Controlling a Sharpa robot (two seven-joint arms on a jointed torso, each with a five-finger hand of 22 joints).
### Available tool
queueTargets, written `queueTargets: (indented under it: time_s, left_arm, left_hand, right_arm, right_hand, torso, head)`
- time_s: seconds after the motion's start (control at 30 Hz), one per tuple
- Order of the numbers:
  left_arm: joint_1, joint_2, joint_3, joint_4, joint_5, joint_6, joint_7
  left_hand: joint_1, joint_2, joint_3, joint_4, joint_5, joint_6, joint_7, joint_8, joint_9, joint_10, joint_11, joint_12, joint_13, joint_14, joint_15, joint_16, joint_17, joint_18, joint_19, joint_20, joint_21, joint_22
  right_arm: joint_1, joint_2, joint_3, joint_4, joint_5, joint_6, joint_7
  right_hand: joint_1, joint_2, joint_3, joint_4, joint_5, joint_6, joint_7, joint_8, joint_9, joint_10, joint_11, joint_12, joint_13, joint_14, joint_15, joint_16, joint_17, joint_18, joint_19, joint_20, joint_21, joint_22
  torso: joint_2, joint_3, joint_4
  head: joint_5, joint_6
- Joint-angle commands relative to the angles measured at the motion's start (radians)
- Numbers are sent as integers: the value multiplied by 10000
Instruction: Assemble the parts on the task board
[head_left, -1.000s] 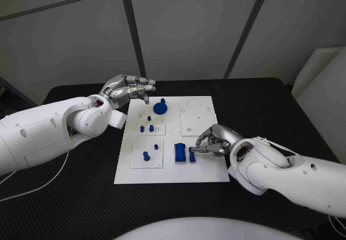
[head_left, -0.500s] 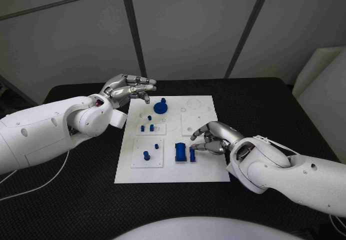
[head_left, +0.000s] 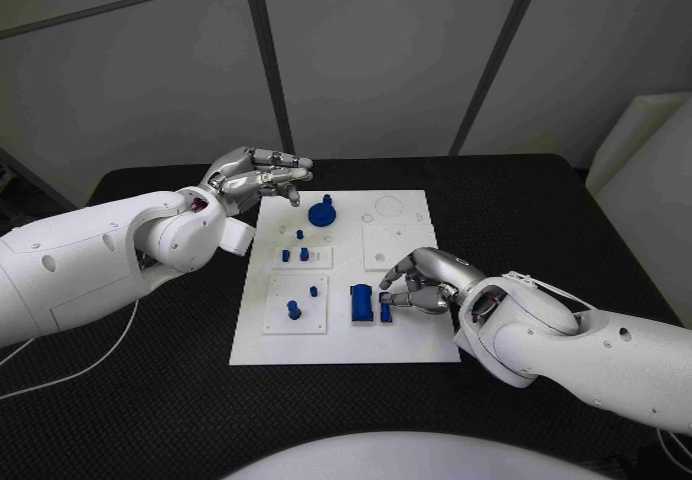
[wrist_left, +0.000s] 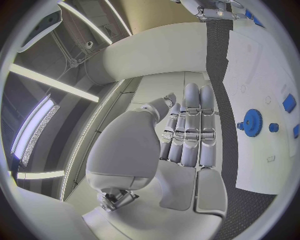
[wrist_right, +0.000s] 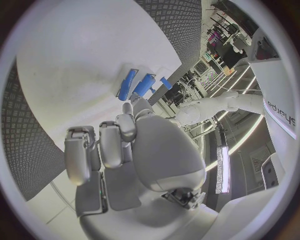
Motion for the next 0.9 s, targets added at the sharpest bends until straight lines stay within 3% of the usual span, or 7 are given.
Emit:
queueTargets:
  time_s: [0.03, 0.27, 0.9]
  left_arm:
    - [11, -10, 6, 18, 41, 83, 10]
    - [11, -18, 5, 20, 41, 82, 9]
    - [10, -34, 3, 19, 41, 73, -7]
  left_hand:
    - [-18, 90, -47, -21, 33, 0, 28, -34, -12, -80, -6, 35, -1, 30, 19, -58, 7, -112, -11, 25, -41, -18]
    - [-18, 90, -47, -21, 33, 0, 28, -34, -12, -80, -6, 35, -1, 30, 19, -58, 7, -112, -11, 25, -41, -18]
    - [-18, 90, -47, -21, 33, 0, 28, -34, -12, -80, -6, 35, -1, 30, 19, -58, 7, -112, -11, 25, -41, -18]
  right_arm:
    - [-1, 13, 0, -10, -122, 268, -88]
    - [-11, 30, -2, -36, -257, 223, -175]
    - [-30, 140, -4, -171, -548, 244, -272]
  right_hand:
    - [64, 212, 127, 5, 114, 103, -10, -4, -119, 32, 26, 20, -8, 453, -28, 66, 8, -74, 1038, 45, 31, 2634]
    - [-49, 105, 417, -7, 497, 178, -4, -4, -486, 27, 19, 27, -6, 459, -28, 81, 39, -74, 1038, 37, 31, 2634]
    - [-222, -47, 1037, -128, 577, 713, -99, 64, -893, 77, -52, 118, 52, 475, -77, 125, 115, -74, 1038, 2, 31, 2634]
  torso:
    - [-4, -3, 3]
    - [-4, 0, 1]
    - [4, 2, 14]
  head:
    - [6, -4]
    - [26, -7]
    - [34, -54]
